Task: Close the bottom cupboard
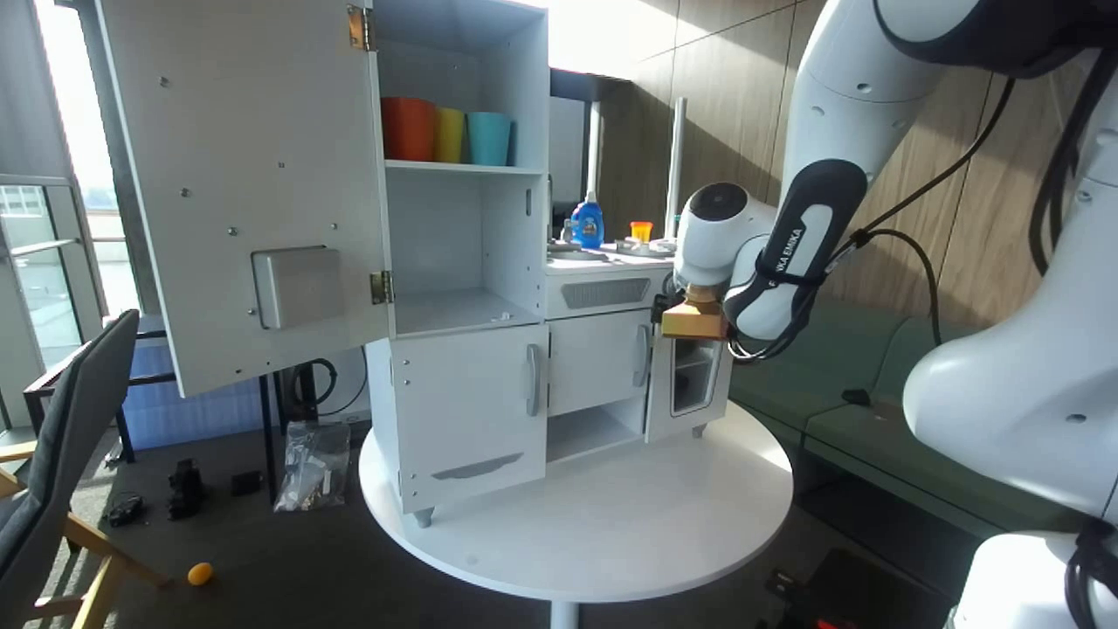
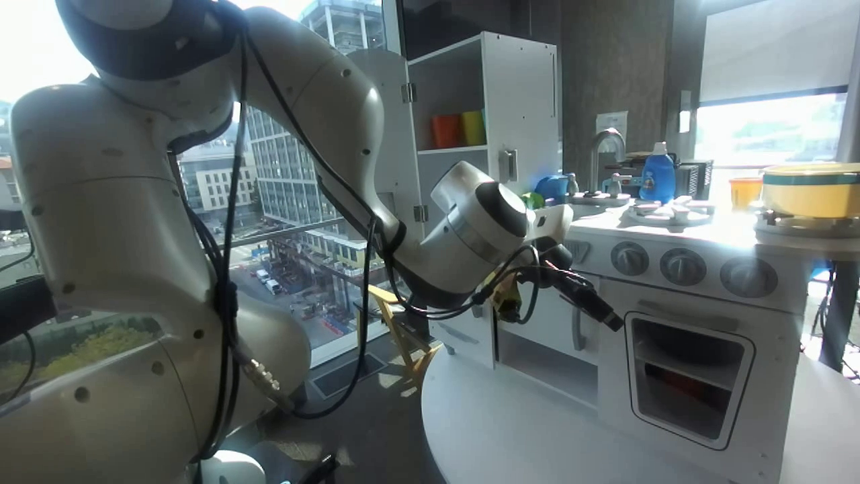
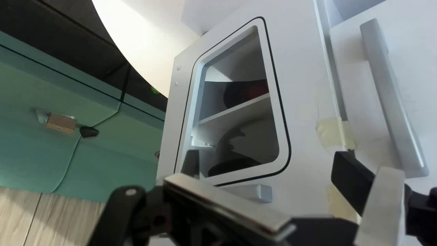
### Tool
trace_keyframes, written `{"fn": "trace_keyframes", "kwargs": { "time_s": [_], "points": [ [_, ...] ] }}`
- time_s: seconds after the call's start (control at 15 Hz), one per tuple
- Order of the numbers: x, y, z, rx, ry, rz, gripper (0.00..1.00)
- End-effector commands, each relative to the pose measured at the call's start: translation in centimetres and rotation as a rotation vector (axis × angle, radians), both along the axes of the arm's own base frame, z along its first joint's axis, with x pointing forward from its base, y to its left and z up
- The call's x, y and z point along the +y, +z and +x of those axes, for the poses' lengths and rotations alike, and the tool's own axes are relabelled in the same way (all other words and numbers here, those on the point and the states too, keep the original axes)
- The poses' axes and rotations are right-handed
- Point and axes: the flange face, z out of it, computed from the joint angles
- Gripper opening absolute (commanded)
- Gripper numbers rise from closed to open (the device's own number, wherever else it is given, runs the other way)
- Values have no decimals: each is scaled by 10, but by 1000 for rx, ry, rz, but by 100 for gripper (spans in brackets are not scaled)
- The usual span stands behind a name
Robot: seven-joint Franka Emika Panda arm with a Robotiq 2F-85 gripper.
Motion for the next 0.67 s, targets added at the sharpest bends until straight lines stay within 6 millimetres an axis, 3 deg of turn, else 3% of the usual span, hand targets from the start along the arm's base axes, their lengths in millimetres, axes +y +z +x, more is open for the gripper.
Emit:
{"fn": "trace_keyframes", "kwargs": {
  "time_s": [0.0, 0.27, 0.47, 0.6],
  "points": [
    [17, -4, 14, -77, 11, -31, 100],
    [4, 18, 12, -111, 65, -79, 100],
    [-12, 40, -3, -135, 109, -92, 100],
    [-21, 44, -15, -142, 166, -49, 100]
  ]
}}
